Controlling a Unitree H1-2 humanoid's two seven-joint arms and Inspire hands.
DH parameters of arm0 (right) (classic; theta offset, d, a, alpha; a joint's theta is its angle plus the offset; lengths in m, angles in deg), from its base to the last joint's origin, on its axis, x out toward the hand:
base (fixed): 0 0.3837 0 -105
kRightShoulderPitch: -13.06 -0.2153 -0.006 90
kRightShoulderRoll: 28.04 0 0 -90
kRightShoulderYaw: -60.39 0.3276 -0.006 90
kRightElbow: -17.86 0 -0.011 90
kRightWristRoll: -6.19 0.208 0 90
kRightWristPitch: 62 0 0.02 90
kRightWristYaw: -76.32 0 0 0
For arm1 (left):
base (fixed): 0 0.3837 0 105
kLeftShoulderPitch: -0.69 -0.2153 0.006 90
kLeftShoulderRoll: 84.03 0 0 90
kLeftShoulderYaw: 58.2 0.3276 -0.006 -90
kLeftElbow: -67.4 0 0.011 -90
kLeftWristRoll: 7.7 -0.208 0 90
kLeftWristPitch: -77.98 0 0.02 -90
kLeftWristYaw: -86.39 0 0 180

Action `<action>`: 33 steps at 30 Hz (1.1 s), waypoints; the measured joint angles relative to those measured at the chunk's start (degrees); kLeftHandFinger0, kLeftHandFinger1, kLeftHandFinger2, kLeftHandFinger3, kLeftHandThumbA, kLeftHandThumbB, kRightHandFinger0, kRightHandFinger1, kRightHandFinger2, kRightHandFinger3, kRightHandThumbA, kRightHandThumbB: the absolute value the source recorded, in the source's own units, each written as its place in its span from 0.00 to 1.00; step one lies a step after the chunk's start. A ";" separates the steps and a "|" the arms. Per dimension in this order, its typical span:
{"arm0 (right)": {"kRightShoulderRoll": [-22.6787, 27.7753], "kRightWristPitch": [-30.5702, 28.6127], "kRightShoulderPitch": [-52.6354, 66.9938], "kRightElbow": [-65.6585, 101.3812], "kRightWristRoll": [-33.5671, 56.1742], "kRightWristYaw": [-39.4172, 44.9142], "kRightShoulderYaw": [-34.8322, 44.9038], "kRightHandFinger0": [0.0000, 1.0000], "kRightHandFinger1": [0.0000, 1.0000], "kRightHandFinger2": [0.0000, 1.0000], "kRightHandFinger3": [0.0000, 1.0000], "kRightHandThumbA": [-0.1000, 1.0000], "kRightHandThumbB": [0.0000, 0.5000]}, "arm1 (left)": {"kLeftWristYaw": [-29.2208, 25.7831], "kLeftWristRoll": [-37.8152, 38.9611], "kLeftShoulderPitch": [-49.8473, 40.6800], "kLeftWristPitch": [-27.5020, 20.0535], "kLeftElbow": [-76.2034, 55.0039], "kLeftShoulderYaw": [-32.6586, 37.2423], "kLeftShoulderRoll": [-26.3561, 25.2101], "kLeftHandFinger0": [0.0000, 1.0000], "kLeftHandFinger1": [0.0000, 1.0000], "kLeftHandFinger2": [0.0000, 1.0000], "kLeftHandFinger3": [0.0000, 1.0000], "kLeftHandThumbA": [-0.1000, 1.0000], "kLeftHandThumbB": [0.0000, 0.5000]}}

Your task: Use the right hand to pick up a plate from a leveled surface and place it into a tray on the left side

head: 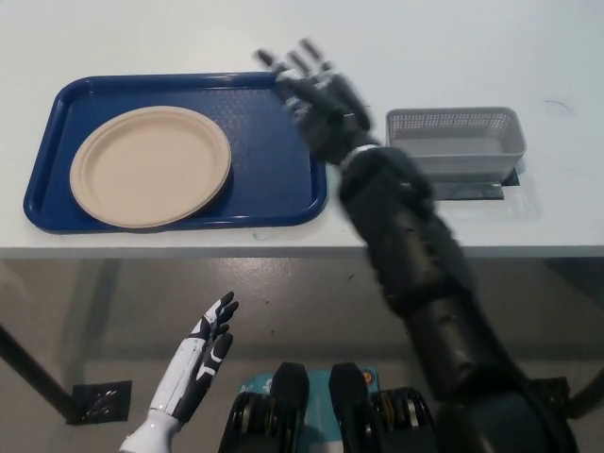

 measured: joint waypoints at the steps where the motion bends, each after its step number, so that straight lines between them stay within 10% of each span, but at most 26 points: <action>1: 0.86 0.25 0.77 1.60 0.00 0.00 0.01 1.00 1.00 1.00 1.00 1.00 0.92 | 0.00 0.00 0.00 0.04 0.08 0.01 0.00 1.00 1.00 1.00 1.00 1.00 0.24; 8: 8.38 1.38 9.55 13.04 -0.29 -0.01 0.04 1.00 1.00 1.00 1.00 1.00 0.97 | -0.01 0.01 0.00 0.26 0.91 0.01 0.10 1.00 1.00 1.00 1.00 1.00 0.22; 12: 11.20 1.55 15.90 18.80 -0.60 0.00 0.03 1.00 1.00 1.00 1.00 1.00 0.80 | -0.01 0.03 -0.02 0.41 1.09 0.01 0.16 1.00 1.00 1.00 1.00 1.00 0.24; 18: 14.25 1.45 32.23 31.18 -2.26 0.28 -0.38 1.00 1.00 1.00 1.00 1.00 0.93 | -0.02 0.20 -0.07 0.57 1.19 0.00 0.33 1.00 1.00 1.00 1.00 1.00 0.25; 33: 18.28 -5.88 63.30 51.18 -15.38 5.53 -10.21 1.00 1.00 1.00 1.00 1.00 0.54 | -0.04 1.74 -3.38 0.62 -2.18 -0.38 1.46 1.00 1.00 1.00 1.00 1.00 0.35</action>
